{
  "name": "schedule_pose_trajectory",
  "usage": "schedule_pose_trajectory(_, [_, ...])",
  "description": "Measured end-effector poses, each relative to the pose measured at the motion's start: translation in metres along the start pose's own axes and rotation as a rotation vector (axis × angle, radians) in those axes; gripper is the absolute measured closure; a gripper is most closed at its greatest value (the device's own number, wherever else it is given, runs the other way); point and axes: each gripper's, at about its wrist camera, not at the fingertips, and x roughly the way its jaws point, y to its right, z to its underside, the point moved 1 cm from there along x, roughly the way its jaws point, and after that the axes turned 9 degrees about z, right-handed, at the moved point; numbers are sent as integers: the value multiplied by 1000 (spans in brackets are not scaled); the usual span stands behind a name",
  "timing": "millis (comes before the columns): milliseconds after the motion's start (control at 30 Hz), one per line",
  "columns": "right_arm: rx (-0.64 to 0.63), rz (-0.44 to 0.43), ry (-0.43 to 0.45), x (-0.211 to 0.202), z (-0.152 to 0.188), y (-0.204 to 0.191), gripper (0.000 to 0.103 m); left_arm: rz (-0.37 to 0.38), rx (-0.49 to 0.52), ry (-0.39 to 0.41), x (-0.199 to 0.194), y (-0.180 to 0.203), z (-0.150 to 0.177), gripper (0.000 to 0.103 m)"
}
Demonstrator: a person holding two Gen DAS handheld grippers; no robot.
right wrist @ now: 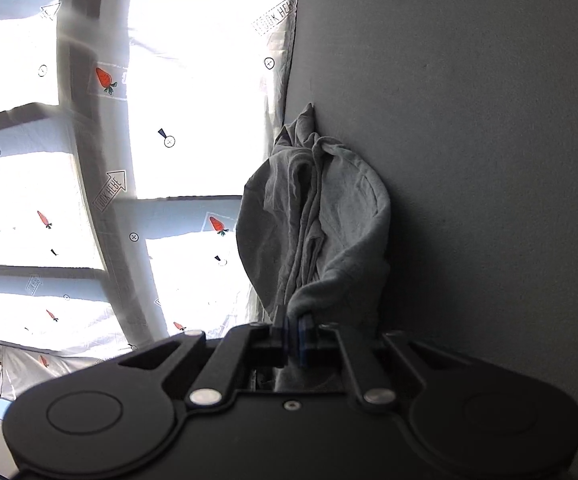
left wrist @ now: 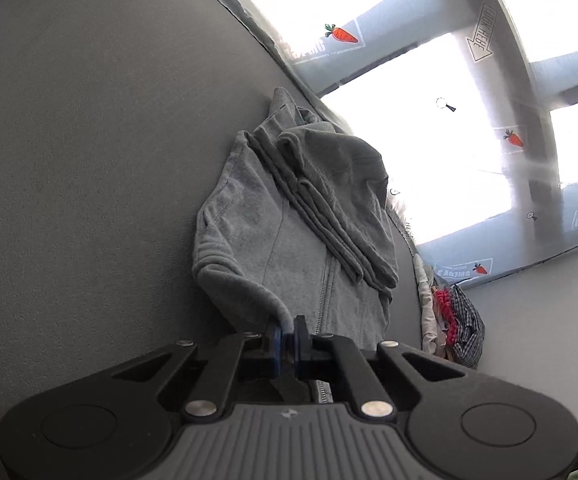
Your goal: Fold clothes
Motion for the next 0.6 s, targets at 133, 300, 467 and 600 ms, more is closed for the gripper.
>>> schedule_pose_trajectory(133, [48,-71,20,7,-7,-14,98,67,-14,67,6,24,-18,98])
schedule_pose_trajectory(300, [75,-150,41,16,-23,-35,98,141,-12,134,16,47,-45,98])
schedule_pose_trajectory(467, [61,-207,60,26,-47,-60,98,173,23,189,30,67,-72,98])
schedule_pose_trajectory(600, [52,-236,73,38,-64,-76,98,181,59,236,44,82,-89,98])
